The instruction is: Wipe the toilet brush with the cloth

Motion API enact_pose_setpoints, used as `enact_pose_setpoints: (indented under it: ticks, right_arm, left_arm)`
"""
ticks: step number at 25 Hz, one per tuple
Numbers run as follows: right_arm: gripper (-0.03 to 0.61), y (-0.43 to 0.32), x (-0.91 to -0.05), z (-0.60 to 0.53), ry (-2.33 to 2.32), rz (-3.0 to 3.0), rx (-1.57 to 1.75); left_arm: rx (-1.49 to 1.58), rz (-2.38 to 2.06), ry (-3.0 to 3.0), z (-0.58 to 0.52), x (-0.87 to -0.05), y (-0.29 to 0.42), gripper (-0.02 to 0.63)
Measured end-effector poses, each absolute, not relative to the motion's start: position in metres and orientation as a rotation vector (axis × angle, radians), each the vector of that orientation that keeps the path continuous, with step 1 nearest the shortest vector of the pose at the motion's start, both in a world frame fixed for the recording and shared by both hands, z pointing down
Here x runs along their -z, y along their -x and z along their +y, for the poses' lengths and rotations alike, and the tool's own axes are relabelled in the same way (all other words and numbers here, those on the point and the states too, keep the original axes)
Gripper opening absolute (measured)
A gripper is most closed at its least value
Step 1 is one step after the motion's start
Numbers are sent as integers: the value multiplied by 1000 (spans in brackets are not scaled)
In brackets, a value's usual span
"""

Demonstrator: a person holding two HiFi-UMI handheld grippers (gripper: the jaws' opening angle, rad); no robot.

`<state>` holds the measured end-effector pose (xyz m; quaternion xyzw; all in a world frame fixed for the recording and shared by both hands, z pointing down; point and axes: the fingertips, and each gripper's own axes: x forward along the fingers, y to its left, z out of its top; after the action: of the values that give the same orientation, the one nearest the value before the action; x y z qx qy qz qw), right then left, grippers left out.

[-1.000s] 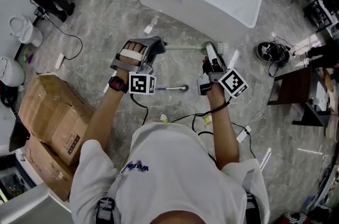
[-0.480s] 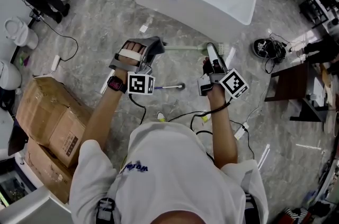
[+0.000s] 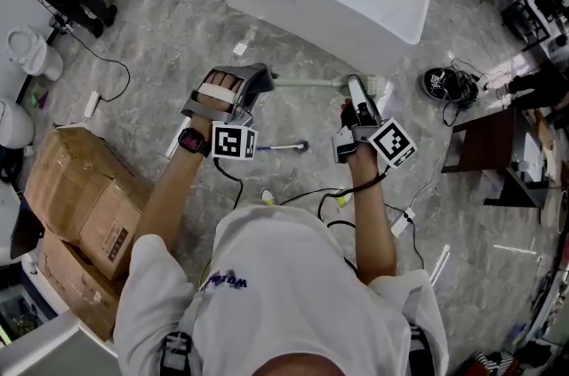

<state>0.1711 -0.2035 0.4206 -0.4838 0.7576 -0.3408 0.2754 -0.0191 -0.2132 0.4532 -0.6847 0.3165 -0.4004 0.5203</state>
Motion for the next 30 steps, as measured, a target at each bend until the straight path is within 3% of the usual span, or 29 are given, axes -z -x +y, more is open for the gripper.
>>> enact_pose_setpoints:
  ticks: [30]
  right_arm:
    - [163, -186, -433, -192, 1291, 2033, 972]
  left_arm:
    - [989, 765, 1723, -196, -473, 37, 129]
